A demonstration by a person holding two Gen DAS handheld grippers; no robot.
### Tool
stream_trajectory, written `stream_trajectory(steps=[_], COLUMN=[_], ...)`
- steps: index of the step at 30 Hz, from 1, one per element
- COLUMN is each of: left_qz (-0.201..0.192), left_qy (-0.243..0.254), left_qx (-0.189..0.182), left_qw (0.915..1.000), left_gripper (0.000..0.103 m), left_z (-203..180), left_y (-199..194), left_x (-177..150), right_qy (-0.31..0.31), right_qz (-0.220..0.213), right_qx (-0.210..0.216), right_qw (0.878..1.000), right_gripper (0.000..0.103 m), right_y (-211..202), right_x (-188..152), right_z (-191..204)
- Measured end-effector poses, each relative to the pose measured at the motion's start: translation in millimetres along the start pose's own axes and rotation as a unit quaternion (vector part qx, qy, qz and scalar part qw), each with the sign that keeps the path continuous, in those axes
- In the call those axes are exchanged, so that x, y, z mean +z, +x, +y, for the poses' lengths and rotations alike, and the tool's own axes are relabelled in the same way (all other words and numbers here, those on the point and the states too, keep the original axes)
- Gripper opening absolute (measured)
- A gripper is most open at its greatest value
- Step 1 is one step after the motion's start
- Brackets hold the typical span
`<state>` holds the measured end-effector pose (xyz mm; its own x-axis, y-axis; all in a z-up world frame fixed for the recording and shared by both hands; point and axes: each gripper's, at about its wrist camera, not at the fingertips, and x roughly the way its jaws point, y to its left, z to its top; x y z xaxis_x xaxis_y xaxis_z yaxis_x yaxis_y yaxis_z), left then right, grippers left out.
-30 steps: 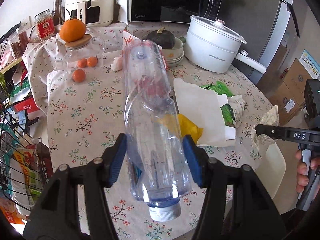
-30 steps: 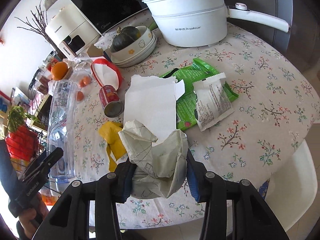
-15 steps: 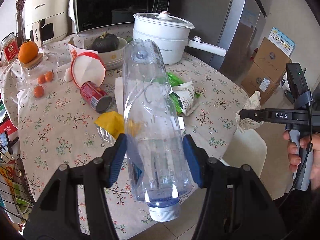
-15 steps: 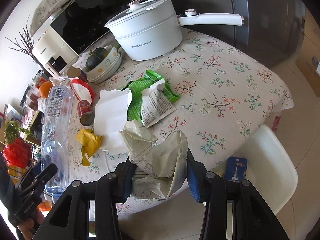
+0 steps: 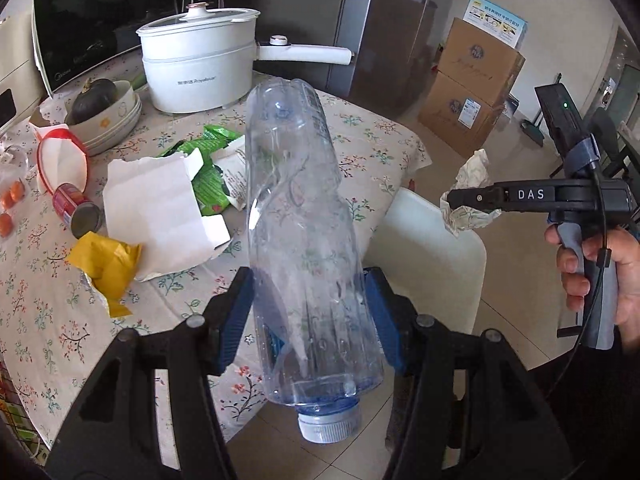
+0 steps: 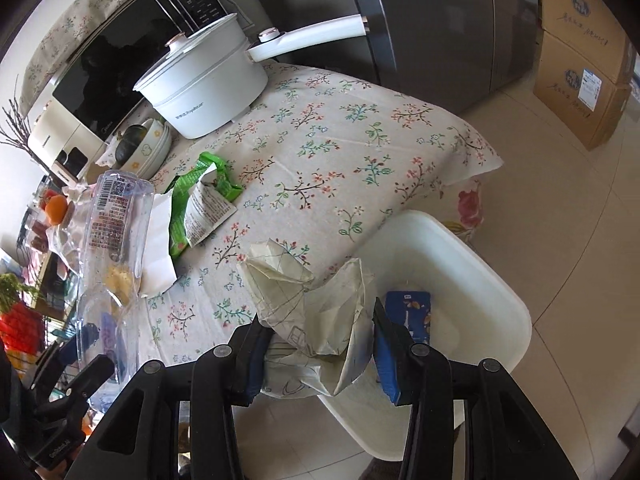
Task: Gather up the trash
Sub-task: 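Carry the bottle and paper wrapper to the white bin and release both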
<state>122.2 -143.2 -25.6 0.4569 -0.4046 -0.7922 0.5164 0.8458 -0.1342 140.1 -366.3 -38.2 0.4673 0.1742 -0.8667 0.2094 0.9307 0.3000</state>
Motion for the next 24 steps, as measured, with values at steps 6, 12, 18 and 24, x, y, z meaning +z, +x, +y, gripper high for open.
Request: stream_trajectory(steps=[6,12,18,24], left_qz=[0.043,0.1,0.134,0.148], left_qy=[0.051,0.087,0.078,0.076], left_qx=[-0.037,-0.071,-0.081,-0.084], left_qw=[0.9971,0.9887,0.9846,0.9824], left_gripper=[0.059,0.059,0.059,0.06], left_z=[-47.1,-88.2,-102.1,-110.9], left_y=[24.1,58.1,90.5,107.0], left_x=[-6.6,-14.0,-12.3,-10.4], right_qy=[0.019,0.033,0.04,0.043], right_qz=[0.01,0.016,0.024,0.035], right_qx=[-0.029,-0.044,-0.056,-0.065], right_qw=[0.999,0.998,0.997,0.996], right_gripper=[0.046,0.046,0.047,0.047], right_y=[-1.2,-2.4,-1.0,4.4], right_x=[-11.5,-18.4,-24.1,-25.9], right_z=[-40.5,-66.4,-84.5,-98.2])
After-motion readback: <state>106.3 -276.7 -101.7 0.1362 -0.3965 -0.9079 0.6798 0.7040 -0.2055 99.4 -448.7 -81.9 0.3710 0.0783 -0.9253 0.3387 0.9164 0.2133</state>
